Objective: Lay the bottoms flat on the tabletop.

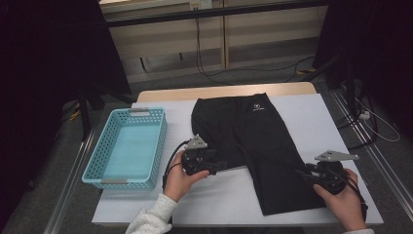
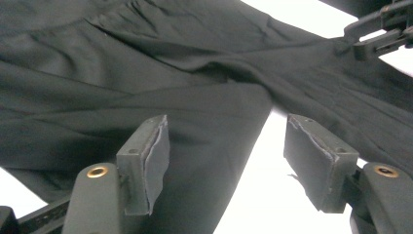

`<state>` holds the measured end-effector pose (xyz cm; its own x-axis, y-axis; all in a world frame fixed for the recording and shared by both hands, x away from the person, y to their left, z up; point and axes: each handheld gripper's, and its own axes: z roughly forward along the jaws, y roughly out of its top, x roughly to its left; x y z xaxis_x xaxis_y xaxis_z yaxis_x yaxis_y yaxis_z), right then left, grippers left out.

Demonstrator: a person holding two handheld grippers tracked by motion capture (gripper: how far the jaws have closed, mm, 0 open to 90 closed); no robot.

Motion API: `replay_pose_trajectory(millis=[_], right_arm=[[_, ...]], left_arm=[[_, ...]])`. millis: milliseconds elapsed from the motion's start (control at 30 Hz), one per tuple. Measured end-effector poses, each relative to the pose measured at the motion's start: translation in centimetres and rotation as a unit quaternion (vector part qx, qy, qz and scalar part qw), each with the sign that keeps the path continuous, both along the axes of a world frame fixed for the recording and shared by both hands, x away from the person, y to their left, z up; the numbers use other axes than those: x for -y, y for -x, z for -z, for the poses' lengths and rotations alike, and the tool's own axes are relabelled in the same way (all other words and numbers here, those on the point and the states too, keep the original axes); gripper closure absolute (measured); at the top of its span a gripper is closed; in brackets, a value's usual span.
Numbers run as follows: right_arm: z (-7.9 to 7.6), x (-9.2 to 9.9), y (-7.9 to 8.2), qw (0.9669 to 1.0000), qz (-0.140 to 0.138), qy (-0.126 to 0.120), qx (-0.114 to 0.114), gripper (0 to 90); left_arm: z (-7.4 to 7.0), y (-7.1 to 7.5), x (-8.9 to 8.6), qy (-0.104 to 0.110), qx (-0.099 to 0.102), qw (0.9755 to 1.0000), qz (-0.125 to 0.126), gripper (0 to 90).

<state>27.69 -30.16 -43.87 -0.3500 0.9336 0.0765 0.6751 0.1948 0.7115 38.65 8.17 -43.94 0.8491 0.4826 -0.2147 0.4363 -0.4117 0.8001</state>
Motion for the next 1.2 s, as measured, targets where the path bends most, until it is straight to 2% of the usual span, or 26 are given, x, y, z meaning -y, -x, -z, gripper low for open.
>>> replay_pose_trajectory(millis=[67,200,267,367,467,567,667,733,833,933,1033,1133,1200], right_arm=[[-0.1,-0.4,-0.1,0.9999,-0.007,-0.003,0.011,42.8],[0.0,-0.8,-0.2,0.9996,-0.01,-0.022,0.012,38.0],[0.0,-1.0,-0.3,0.9994,-0.012,-0.028,0.015,36.1],[0.0,-1.4,-0.3,0.9991,-0.022,-0.03,0.018,34.9],[0.0,-2.0,-0.4,0.9988,-0.032,-0.031,0.018,34.7],[0.0,-2.5,-0.4,0.9985,-0.041,-0.033,0.016,34.3],[0.0,-3.4,-0.5,0.9978,-0.055,-0.033,0.015,34.3],[0.0,-3.9,-0.5,0.9973,-0.064,-0.034,0.016,34.1],[0.2,-4.6,-0.5,0.9961,-0.079,-0.037,0.01,33.7],[0.7,-5.0,-0.6,0.9953,-0.09,-0.035,-0.003,33.7],[1.1,-5.0,-0.7,0.9955,-0.089,-0.031,-0.011,33.6],[1.4,-4.8,-0.9,0.996,-0.083,-0.03,-0.017,33.6],[1.5,-4.7,-1.0,0.9961,-0.081,-0.03,-0.017,33.4]], left_arm=[[0.8,-0.2,0.1,0.0,-0.009,1.0,-0.003,34.7],[1.8,-0.1,0.5,-0.031,-0.011,0.9995,0.001,37.9],[2.0,-0.1,0.7,-0.04,-0.003,0.9992,-0.001,42.1],[1.7,0.0,0.8,-0.066,0.01,0.9977,-0.003,54.3],[1.6,0.1,0.9,-0.07,0.005,0.9975,-0.007,64.8],[1.3,0.0,0.7,-0.068,-0.013,0.9976,-0.008,77.3],[0.9,0.0,0.4,-0.066,-0.02,0.9975,-0.014,82.9],[0.2,-0.2,0.0,-0.052,-0.026,0.9982,-0.012,87.0],[-1.0,-0.6,-1.3,-0.031,-0.022,0.9988,-0.03,87.5],[-1.8,-1.3,-2.6,-0.016,-0.016,0.9984,-0.052,87.7],[-2.8,-2.0,-3.5,0.002,-0.007,0.9971,-0.076,87.9],[-3.6,-2.6,-3.9,0.013,0.01,0.9958,-0.091,87.9],[-3.4,-3.0,-3.9,0.018,0.006,0.9952,-0.097,87.8]])
